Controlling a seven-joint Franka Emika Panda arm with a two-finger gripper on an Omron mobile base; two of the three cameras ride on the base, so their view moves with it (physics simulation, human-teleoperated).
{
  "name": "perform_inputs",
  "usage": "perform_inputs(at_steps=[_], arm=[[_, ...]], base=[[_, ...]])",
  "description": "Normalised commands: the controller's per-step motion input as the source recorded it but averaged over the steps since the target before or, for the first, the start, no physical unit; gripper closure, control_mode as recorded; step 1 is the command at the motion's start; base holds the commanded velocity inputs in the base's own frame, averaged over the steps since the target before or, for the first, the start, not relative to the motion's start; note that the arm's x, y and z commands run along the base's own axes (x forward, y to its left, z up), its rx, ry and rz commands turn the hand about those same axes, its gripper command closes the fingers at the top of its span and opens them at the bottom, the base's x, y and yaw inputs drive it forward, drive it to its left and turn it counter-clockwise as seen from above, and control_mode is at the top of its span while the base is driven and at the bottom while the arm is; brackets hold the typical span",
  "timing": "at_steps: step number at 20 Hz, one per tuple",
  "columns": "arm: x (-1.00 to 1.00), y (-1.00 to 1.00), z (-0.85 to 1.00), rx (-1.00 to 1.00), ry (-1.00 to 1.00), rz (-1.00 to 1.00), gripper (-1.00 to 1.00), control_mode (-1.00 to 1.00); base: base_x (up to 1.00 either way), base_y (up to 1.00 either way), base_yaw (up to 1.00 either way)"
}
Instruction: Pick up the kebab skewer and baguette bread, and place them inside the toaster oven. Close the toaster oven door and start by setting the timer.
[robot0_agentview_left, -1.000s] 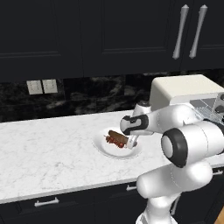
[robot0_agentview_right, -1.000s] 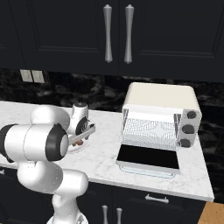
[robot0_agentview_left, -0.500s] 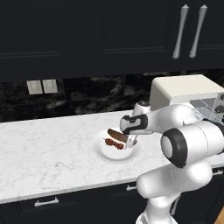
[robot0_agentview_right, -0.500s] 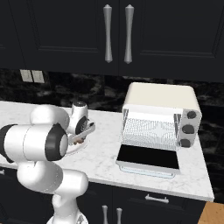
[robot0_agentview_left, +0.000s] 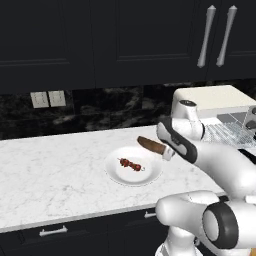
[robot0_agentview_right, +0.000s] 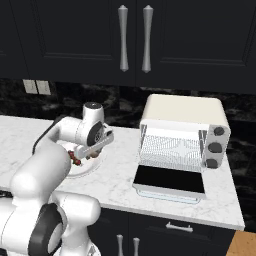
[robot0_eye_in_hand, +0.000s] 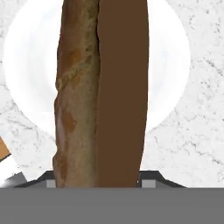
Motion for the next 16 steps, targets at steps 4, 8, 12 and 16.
perform_inputs(at_steps=[4,8,12,16], arm=[[-1.00,-0.79,0.99,0.05,-0.01,-0.11,1.00,-1.00],[-1.00,-0.87,0.87,0.03,-0.04,-0.12,1.00,-1.00],[-0.54,-0.97,0.55,0.01,0.01,-0.30,1.00,-1.00],[-0.57,-0.81,0.39,0.00,-0.04,-0.16,1.00,-1.00]], base=[[0.00,0.00,0.00],[0.00,0.00,0.00],[0.00,0.00,0.00],[0.00,0.00,0.00]])
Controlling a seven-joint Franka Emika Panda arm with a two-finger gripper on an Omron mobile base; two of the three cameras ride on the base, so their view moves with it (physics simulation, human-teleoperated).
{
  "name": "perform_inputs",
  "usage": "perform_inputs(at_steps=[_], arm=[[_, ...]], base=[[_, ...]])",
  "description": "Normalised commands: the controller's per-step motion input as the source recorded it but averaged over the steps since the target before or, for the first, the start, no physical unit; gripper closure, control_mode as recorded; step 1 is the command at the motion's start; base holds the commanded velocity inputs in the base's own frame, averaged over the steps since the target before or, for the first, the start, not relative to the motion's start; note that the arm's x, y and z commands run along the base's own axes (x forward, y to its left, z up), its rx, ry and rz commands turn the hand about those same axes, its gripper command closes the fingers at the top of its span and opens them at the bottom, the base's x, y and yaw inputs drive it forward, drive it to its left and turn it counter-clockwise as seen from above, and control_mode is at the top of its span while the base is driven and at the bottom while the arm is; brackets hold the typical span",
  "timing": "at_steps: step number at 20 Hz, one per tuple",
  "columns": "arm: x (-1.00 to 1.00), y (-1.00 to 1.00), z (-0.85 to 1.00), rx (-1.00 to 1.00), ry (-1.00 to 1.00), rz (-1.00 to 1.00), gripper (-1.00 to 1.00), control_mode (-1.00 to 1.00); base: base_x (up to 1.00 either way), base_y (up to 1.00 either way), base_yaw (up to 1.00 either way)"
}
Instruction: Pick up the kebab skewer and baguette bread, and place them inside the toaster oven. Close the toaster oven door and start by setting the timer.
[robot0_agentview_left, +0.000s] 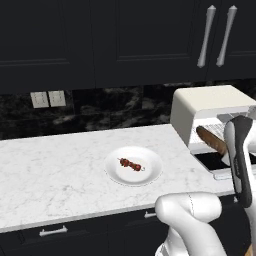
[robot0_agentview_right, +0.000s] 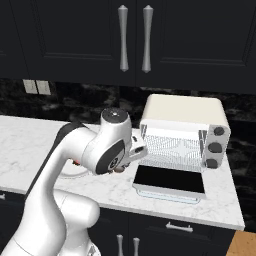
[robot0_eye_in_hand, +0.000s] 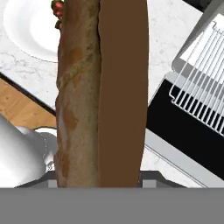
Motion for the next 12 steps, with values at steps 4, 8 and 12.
perform_inputs(at_steps=[4,8,12], arm=[[-0.08,-0.75,0.28,0.00,-0.02,-0.07,1.00,-1.00],[0.03,-0.29,0.02,-0.04,0.00,-0.02,1.00,-1.00],[0.00,-0.09,0.00,-0.04,0.00,0.00,1.00,-1.00]], base=[[0.00,0.00,0.00],[0.00,0.00,0.00],[0.00,0.00,0.00]])
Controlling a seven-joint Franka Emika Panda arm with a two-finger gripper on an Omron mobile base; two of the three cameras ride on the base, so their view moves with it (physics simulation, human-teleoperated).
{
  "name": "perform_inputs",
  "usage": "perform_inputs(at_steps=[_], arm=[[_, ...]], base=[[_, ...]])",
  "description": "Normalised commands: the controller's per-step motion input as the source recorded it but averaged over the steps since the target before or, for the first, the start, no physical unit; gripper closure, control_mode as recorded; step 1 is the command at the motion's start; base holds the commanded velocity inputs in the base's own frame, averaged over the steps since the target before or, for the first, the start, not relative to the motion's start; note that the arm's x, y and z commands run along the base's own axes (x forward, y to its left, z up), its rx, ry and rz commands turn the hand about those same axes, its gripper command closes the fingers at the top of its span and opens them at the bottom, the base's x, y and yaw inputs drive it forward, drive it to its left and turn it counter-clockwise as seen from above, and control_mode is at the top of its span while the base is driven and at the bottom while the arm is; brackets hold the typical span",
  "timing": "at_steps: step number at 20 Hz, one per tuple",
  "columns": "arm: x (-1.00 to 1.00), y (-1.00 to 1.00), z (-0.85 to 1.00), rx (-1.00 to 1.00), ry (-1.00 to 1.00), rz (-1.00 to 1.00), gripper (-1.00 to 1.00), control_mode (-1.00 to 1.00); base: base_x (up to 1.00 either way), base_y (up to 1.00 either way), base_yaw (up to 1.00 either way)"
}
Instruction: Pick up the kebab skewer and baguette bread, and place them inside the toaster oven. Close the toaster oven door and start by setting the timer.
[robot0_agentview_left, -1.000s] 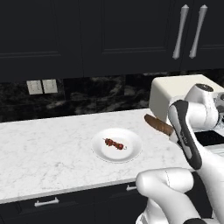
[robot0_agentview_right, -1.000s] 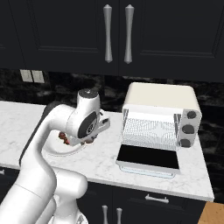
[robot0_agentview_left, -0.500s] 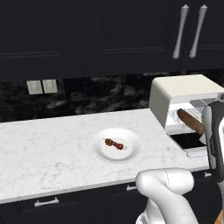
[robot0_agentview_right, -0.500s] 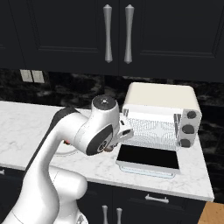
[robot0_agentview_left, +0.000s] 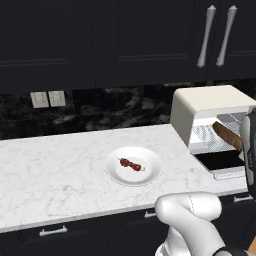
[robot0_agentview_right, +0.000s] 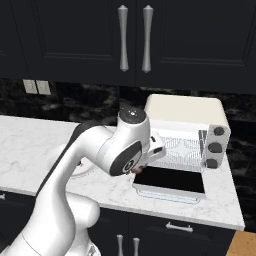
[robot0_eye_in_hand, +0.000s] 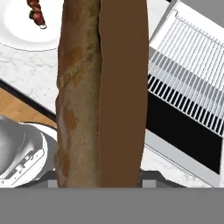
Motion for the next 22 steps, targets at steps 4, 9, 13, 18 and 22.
perform_inputs(at_steps=[4,9,13,18,22], arm=[[0.11,-0.13,-0.01,0.00,0.00,-0.02,1.00,-1.00],[0.08,-0.24,-0.20,0.00,0.10,-0.07,1.00,-1.00],[0.34,-0.16,-0.09,0.00,0.14,-0.03,1.00,-1.00],[0.41,-0.18,0.00,0.00,0.02,0.00,1.00,-1.00],[0.14,-0.08,-0.06,0.00,0.02,0.00,1.00,-1.00]], base=[[0.00,0.00,0.00],[0.00,0.00,0.00],[0.00,0.00,0.00],[0.00,0.00,0.00],[0.00,0.00,0.00]])
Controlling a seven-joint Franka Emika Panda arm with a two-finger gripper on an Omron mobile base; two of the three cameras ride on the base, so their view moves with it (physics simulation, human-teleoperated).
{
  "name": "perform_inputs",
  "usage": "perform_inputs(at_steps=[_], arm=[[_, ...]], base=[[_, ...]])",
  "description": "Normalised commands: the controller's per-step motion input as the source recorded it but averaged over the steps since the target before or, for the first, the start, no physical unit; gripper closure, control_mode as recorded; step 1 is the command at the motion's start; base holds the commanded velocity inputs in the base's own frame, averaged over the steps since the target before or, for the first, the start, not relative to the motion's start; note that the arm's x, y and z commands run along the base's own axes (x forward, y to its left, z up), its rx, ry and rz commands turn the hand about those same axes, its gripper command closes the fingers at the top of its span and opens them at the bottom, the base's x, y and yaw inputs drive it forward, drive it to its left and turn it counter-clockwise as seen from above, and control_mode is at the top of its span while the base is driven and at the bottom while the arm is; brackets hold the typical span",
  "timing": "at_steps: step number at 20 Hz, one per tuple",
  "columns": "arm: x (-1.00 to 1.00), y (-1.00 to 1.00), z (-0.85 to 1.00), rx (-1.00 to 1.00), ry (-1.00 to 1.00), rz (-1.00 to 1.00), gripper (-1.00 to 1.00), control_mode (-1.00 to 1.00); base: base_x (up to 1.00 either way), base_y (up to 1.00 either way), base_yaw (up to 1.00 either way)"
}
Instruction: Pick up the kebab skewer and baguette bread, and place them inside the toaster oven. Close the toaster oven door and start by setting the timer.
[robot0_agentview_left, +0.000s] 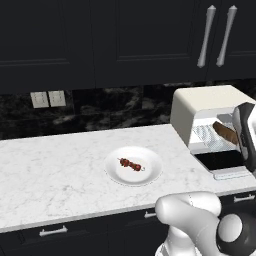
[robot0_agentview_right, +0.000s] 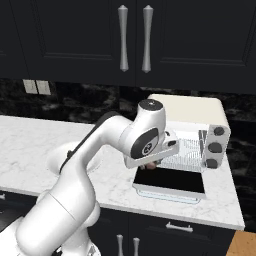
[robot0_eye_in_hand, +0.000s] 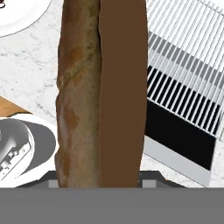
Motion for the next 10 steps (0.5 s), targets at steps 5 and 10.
perform_inputs(at_steps=[5,10], arm=[[0.21,0.00,-0.17,0.00,0.01,-0.01,1.00,-1.00],[0.14,-0.01,-0.29,0.00,0.00,-0.03,1.00,-1.00]], base=[[0.00,0.00,0.00],[0.00,0.00,0.00]])
